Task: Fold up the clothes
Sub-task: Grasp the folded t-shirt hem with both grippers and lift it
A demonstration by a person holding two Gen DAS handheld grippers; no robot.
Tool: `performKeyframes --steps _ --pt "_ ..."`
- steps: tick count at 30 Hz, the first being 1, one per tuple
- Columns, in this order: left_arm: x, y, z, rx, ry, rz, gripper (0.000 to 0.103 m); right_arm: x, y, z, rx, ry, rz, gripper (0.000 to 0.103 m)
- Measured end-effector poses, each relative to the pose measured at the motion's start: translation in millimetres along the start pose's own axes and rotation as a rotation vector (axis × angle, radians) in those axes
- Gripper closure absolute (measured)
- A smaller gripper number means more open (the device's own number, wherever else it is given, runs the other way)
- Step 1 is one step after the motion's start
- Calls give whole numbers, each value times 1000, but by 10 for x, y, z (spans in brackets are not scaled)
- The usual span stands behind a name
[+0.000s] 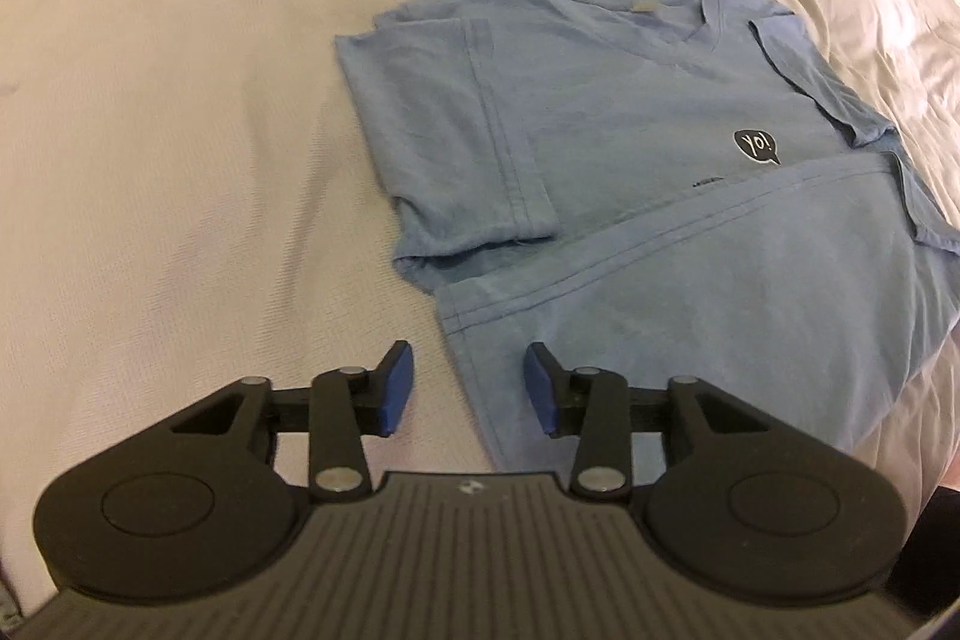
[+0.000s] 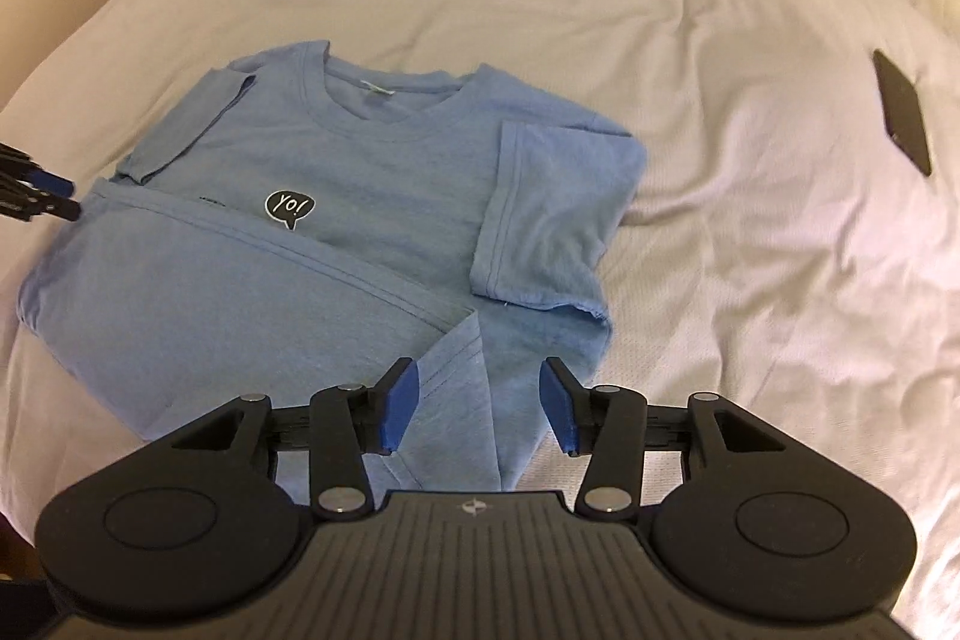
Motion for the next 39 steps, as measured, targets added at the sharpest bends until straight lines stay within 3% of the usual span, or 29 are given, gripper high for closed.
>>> performKeyframes --steps 2,5,15,19,22,32,39 --pt "27 -1 -53 25 -3 10 87 62 47 16 -39 -5 18 54" --pt "16 -1 -135 55 -23 4 99 141 125 130 -155 7 41 53" --pt "-50 2 -131 33 -35 7 100 447 407 730 -573 29 68 55" --pt "-49 -19 -110 32 -23 6 97 487 373 618 -502 29 74 68" --pt "-31 -47 -103 43 -17 1 97 471 313 486 -419 29 76 103" --pt "-245 -47 -133 19 9 -57 103 201 69 159 -202 63 26 103" --pt "-719 -228 -53 -32 52 -172 103 -211 -144 -115 -75 111 -56 103"
Point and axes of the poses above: each gripper's, at about its wrist camera, not at the fingertips, and x roughly the way its jaws point, z to its left, y to its underside, the point moved 3 cm from there along x, roughly the way its jaws point, and after that the axes turned 11 degrees about -x, right-handed, at the moved point
